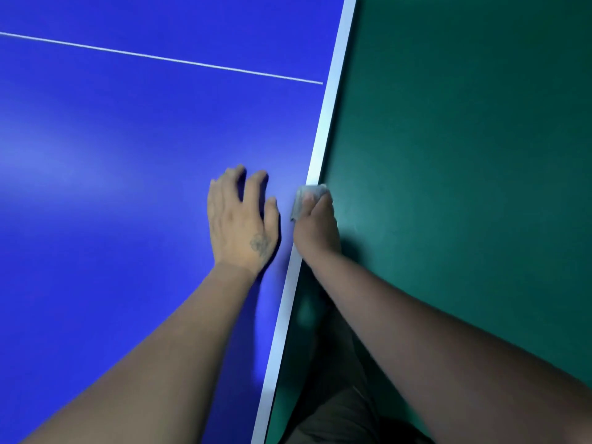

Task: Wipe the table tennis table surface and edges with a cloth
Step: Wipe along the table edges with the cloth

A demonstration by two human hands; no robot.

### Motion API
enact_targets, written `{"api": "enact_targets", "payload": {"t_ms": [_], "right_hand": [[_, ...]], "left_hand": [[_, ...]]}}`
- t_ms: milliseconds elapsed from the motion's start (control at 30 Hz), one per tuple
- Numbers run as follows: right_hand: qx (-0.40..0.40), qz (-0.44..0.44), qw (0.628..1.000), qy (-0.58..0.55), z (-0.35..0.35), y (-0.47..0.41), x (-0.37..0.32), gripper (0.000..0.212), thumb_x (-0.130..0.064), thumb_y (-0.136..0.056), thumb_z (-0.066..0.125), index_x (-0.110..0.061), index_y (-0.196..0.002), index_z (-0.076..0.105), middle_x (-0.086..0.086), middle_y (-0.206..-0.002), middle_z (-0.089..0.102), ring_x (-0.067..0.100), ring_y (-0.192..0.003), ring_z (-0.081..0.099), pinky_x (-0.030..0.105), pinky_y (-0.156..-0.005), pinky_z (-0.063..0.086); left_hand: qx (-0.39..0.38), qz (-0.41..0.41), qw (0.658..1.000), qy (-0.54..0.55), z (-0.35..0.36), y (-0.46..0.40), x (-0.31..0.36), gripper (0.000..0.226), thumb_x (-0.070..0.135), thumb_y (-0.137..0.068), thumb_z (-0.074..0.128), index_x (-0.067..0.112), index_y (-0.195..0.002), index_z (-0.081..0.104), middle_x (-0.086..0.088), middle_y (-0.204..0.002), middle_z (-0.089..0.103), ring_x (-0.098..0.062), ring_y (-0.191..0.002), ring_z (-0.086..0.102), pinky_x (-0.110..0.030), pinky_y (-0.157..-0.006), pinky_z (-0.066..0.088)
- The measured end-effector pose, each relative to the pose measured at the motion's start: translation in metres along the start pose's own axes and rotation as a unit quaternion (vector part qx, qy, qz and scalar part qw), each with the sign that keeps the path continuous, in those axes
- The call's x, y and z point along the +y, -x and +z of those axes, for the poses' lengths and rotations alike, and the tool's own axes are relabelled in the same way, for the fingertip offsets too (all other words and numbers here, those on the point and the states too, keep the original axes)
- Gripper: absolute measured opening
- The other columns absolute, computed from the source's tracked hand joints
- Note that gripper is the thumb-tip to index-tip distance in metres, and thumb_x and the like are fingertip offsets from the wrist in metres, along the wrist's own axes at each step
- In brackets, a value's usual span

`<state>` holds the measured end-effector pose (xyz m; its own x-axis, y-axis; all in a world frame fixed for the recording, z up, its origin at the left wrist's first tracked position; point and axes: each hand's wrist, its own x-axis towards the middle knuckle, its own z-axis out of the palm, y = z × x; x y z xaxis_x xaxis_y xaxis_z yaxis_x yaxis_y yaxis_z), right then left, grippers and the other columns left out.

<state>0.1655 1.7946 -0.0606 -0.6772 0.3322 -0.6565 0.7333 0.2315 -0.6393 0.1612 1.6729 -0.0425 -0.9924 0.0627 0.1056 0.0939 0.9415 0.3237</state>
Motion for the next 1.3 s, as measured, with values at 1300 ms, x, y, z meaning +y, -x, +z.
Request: {"api": "enact_targets", "payload": {"t_ms": [1300], "right_hand": [[-0.024,0.031,0.999,-0.003,-0.067,-0.157,-0.123,0.046,-0.035,-0.115,0.033,-0.006,-0.150,0.042,0.018,-0.151,0.054,0.035,-0.134,0.056,0.032,-0.089,0.038]], "left_hand": [[-0.045,0.108,0.992,-0.043,0.073,-0.262,0.067,0.051,0.029,-0.111,0.038,0.029,-0.162,0.045,-0.009,-0.174,0.031,-0.035,-0.163,0.021,-0.054,-0.132,0.016]]}}
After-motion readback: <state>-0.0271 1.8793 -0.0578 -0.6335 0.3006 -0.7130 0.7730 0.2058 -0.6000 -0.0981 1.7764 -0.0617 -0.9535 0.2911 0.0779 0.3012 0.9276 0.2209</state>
